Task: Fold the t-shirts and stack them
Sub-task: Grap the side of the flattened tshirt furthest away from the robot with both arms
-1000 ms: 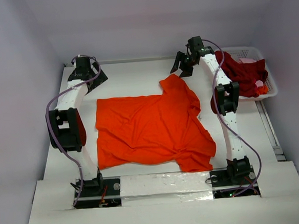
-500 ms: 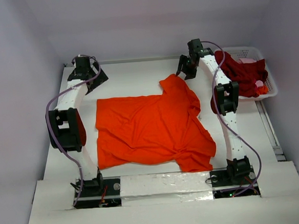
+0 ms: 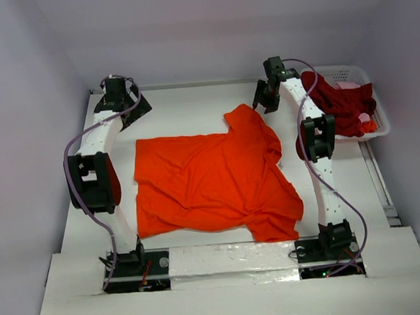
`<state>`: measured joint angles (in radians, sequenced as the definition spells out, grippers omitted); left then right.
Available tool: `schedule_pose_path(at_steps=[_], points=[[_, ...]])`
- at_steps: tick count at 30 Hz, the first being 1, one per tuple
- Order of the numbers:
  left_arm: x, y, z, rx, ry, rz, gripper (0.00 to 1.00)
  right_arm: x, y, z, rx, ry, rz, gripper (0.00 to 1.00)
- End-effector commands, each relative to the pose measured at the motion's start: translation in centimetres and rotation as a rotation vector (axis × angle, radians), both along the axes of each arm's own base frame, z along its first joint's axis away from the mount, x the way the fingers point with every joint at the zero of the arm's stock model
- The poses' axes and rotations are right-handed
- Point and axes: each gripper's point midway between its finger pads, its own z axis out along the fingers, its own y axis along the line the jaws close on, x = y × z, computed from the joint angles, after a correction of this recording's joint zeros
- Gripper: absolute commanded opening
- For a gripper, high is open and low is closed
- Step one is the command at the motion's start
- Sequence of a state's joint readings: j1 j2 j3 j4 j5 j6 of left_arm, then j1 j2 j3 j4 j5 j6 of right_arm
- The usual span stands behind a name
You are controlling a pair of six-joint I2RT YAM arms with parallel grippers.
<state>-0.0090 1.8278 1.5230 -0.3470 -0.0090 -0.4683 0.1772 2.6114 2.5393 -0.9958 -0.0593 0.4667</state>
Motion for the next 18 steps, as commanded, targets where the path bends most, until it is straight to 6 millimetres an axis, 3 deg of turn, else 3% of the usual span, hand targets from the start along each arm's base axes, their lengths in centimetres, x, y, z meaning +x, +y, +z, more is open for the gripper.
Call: schedule_pose_path(at_steps=[1, 10, 18], points=[[0.8, 0.3, 2.7, -0.004, -0.061, 0.005, 0.89, 0.3, -0.2, 1.0, -0.001, -0.021, 0.006, 0.58], [1.2, 0.3, 3.8, -0.002, -0.08, 0.005, 0.89, -0.4, -0.6, 0.7, -0.023, 0.004, 0.006, 0.56], [1.2, 0.2, 4.4, -0.026, -0.087, -0.01, 0.89, -1.4, 0.8, 0.2, -0.003, 0.03, 0.047, 0.55]])
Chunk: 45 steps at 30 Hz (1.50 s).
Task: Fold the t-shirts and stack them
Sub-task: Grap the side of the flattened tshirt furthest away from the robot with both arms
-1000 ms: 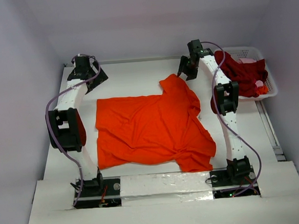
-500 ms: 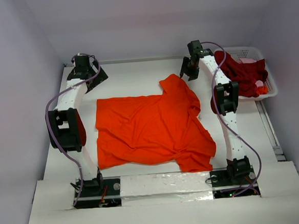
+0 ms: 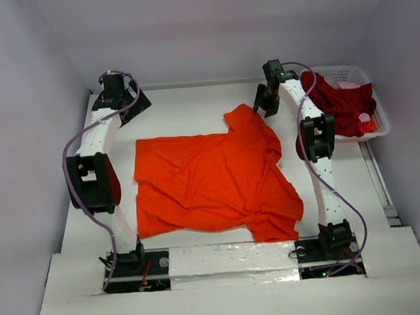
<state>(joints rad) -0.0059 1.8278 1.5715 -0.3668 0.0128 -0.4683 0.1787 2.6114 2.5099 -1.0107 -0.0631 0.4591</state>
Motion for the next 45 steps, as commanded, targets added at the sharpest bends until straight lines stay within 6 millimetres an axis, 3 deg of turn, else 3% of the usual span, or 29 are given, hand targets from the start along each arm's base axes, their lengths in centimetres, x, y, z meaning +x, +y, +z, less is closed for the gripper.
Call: schedule_pose_path(at_steps=[1, 5, 10, 17, 22, 28, 34, 41, 45], points=[[0.6, 0.4, 2.6, -0.011, -0.056, 0.003, 0.89, -0.5, 0.8, 1.2, 0.005, -0.011, 0.037, 0.55], [0.5, 0.4, 2.7, -0.013, -0.056, 0.001, 0.89, -0.6, 1.2, 1.3, 0.001, -0.014, 0.042, 0.52], [0.5, 0.3, 2.6, -0.014, -0.056, 0.0, 0.89, -0.5, 1.1, 1.6, -0.006, -0.021, 0.033, 0.31], [0.5, 0.8, 2.8, -0.014, -0.06, 0.008, 0.88, -0.5, 1.0, 1.4, -0.009, -0.017, 0.029, 0.18], [0.1, 1.5, 2.3, 0.012, -0.033, 0.042, 0.88, -0.5, 0.9, 1.6, -0.012, -0.02, 0.022, 0.01], [-0.3, 3.5, 0.0, 0.047, 0.044, 0.111, 0.87, -0.4, 1.0, 1.8, -0.01, -0.026, 0.02, 0.0], [-0.5, 4.3, -2.5, 0.045, 0.084, 0.126, 0.94, -0.4, 1.0, 2.0, -0.009, -0.029, 0.022, 0.0], [-1.8, 4.2, -7.7, 0.031, 0.217, 0.1, 0.92, -0.2, 1.2, 2.7, 0.005, -0.043, 0.025, 0.0], [-2.8, 3.4, -9.6, -0.049, 0.242, 0.06, 0.91, -0.2, 1.2, 2.8, 0.006, -0.046, 0.025, 0.0]])
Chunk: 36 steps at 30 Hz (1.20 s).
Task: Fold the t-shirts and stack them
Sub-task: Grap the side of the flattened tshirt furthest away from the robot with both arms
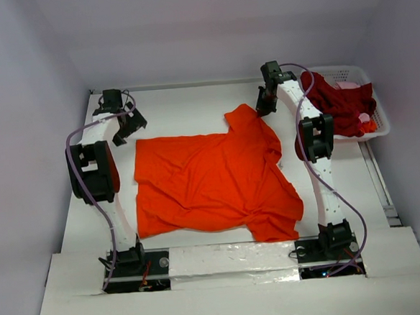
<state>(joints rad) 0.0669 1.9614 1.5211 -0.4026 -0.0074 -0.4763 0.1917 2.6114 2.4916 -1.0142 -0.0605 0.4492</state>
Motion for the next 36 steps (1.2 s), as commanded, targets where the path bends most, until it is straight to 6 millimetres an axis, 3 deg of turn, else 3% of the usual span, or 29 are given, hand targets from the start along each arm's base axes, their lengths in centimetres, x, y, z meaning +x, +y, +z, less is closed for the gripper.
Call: schedule_pose_path(at_steps=[1, 8, 24, 32, 36], points=[[-1.2, -0.1, -1.1, -0.07, 0.023, -0.016, 0.9, 0.5, 0.7, 3.5, 0.018, -0.067, 0.006, 0.0], [-2.3, 0.4, -2.2, -0.06, 0.093, -0.033, 0.86, 0.6, 0.9, 3.4, 0.027, -0.066, 0.005, 0.0], [-1.5, -0.5, -3.8, -0.101, 0.094, -0.076, 0.8, 0.7, 1.1, 3.7, 0.039, -0.073, 0.008, 0.0], [-0.7, -0.5, -3.4, -0.106, 0.069, -0.077, 0.67, 0.7, 1.1, 3.6, 0.036, -0.072, 0.01, 0.0], [-0.7, -0.4, -3.8, -0.102, 0.077, -0.075, 0.49, 0.7, 1.1, 3.5, 0.039, -0.07, 0.011, 0.0]])
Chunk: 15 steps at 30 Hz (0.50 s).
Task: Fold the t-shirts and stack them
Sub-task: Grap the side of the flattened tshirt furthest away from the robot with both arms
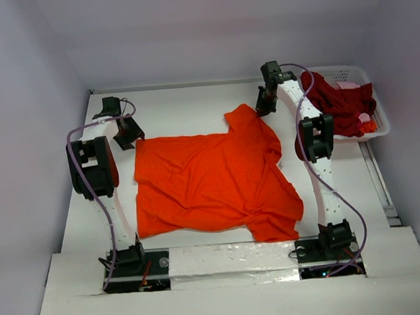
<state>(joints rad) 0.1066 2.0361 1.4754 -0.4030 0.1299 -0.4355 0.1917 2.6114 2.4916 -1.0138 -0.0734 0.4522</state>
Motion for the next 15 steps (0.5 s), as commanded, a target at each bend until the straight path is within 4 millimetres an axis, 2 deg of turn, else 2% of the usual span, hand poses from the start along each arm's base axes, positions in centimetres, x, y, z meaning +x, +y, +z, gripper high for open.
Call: schedule_pose_path(at_steps=[1, 4, 15], points=[[1.31, 0.19, 0.87, 0.007, -0.037, -0.006, 0.46, 0.71, 0.9, 3.47, 0.027, -0.072, 0.009, 0.0], [1.33, 0.28, 0.61, 0.011, -0.034, -0.004, 0.37, 0.74, 0.91, 3.6, 0.028, -0.075, 0.009, 0.0], [1.85, 0.76, 0.45, 0.031, -0.022, 0.008, 0.39, 0.68, 0.89, 3.5, 0.027, -0.072, 0.01, 0.0]])
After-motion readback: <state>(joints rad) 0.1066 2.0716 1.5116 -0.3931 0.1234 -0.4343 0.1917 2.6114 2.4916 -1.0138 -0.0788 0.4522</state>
